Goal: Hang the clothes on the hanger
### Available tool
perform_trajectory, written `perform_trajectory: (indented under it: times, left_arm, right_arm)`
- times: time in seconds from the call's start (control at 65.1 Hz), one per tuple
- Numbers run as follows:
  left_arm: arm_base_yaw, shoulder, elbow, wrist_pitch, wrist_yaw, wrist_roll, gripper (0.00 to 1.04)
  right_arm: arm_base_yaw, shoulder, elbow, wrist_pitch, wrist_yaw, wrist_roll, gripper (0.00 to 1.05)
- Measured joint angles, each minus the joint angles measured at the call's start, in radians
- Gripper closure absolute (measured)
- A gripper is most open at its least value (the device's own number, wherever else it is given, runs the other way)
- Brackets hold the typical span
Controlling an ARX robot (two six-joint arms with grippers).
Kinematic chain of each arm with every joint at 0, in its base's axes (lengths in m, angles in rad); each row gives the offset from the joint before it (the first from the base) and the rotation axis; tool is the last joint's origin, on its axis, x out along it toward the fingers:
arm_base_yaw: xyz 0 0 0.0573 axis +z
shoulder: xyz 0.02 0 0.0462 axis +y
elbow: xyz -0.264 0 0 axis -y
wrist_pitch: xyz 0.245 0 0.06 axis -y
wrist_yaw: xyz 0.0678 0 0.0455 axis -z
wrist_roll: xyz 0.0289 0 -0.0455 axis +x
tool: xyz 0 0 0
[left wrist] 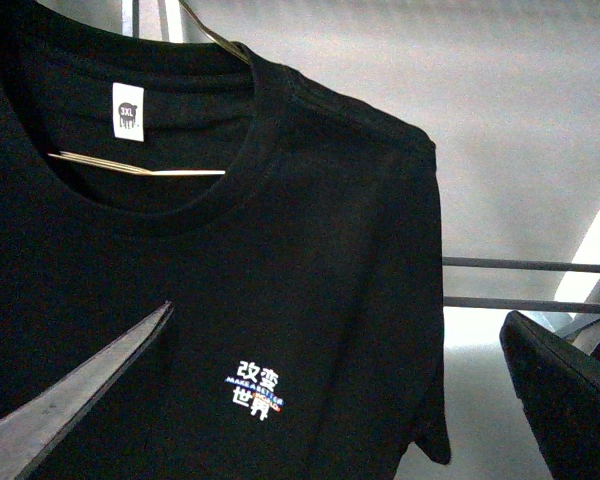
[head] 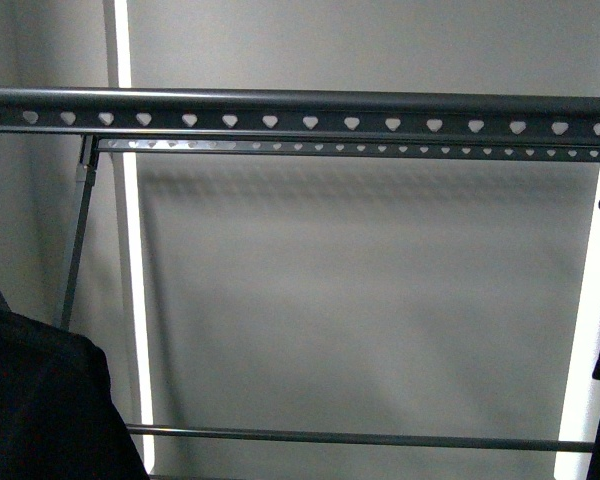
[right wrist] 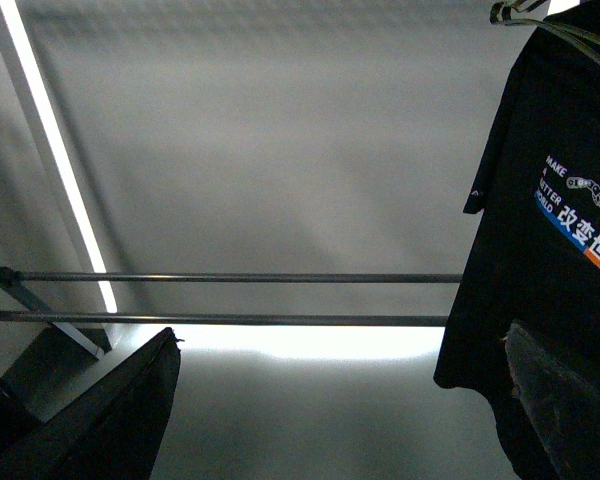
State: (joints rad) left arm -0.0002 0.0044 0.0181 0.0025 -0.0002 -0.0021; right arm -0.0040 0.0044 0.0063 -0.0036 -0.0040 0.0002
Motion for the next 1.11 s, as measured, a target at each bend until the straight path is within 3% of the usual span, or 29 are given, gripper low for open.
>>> perform_trajectory:
  times: [0.323,0.369,0.446,0.538,0.661,0.784,0.968,1.107]
  left_arm:
    - [0.003,0.001,0.001,-0.001,0.005,-0.001,0.07]
    - [0.022,0.017,0.003,-0.01,0.129,-0.01,0.07]
    - [-0.003,0.07,0.01,0.02,0.156,-0.015,0.07]
    - [-0.093,0.199,0.06,0.135,0.0,-0.016,0.07]
    - [-0.244,0.472,0.224,0.299,-0.34,-0.041,0.07]
    - [-0.382,0.826,0.48,0.316,-0.7,-0.156,0.07]
    - [-0.4,1.231,0.836,0.028,-0.93,-0.464,0.07]
    - [-0.368,1.462,1.04,-0.164,-1.03,-0.732,0.07]
  right_arm:
    - [0.0,0.0,0.0,0.0,0.0,0.0,0.07]
    - [0.0,0.0,0.0,0.0,0.0,0.0,0.07]
    - [0.0,0.0,0.0,0.0,0.0,0.0,0.07]
    - [0.0,0.0,0.0,0.0,0.0,0.0,0.07]
    - [0.0,0.0,0.0,0.0,0.0,0.0,0.07]
    - [0.0,0.0,0.0,0.0,0.0,0.0,0.07]
    - [0.0,0.0,0.0,0.0,0.0,0.0,0.07]
    - [0.0,0.0,0.0,0.0,0.0,0.0,0.07]
